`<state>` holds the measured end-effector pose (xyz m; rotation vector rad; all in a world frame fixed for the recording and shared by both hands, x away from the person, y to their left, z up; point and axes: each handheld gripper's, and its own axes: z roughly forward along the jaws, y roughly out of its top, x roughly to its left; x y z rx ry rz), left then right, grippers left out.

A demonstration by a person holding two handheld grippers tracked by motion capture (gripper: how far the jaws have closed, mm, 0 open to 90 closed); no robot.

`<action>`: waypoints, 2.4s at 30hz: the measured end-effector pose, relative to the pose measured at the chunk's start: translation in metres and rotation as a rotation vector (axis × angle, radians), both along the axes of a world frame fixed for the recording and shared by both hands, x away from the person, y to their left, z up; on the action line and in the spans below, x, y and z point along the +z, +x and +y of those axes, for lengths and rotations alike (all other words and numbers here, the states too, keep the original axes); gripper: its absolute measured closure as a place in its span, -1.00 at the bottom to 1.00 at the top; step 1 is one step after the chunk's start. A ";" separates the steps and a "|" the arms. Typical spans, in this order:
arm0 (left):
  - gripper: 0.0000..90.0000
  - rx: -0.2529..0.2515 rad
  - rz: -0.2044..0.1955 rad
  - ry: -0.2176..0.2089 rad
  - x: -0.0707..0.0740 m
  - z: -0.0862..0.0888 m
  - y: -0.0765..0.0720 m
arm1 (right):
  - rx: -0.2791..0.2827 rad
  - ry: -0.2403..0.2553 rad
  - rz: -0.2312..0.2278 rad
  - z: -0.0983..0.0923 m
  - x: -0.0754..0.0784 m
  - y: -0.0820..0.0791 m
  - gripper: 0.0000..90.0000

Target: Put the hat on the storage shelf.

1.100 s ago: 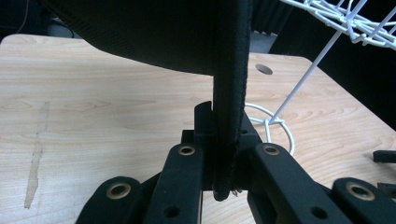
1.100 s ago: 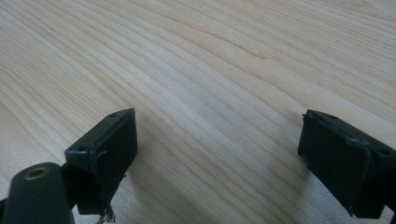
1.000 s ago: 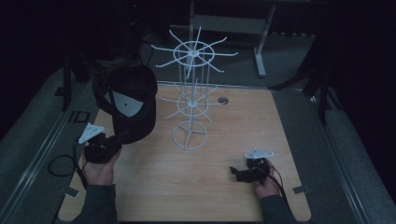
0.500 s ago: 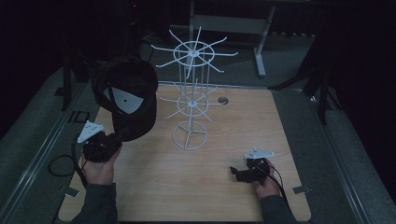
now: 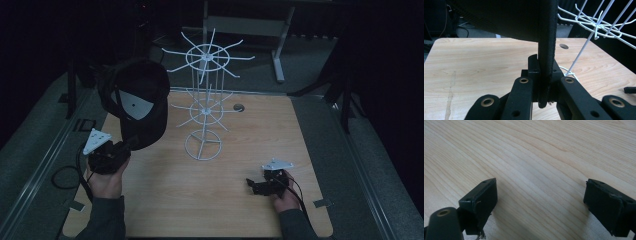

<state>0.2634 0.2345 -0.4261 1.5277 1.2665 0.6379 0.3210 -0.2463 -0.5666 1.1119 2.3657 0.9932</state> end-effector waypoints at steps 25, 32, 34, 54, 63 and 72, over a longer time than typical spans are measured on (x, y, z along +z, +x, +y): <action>0.91 0.013 -0.045 0.058 0.011 -0.009 -0.005 | 0.000 0.000 -0.002 0.000 0.000 0.000 -0.74; 0.91 0.018 -0.064 0.071 0.014 -0.011 -0.006 | 0.000 0.001 -0.001 0.000 0.000 0.000 -0.74; 0.91 0.020 -0.069 0.080 0.015 -0.012 -0.006 | 0.000 0.001 -0.001 0.000 0.000 0.000 -0.74; 0.91 0.044 -0.116 0.095 0.024 -0.015 -0.009 | -0.002 0.001 0.000 0.000 0.000 0.000 -0.74; 0.91 0.047 -0.127 0.105 0.026 -0.016 -0.009 | -0.001 0.001 0.000 0.000 0.000 0.000 -0.74; 0.91 0.052 -0.145 0.108 0.030 -0.019 -0.011 | -0.001 0.001 0.000 0.000 0.000 0.000 -0.74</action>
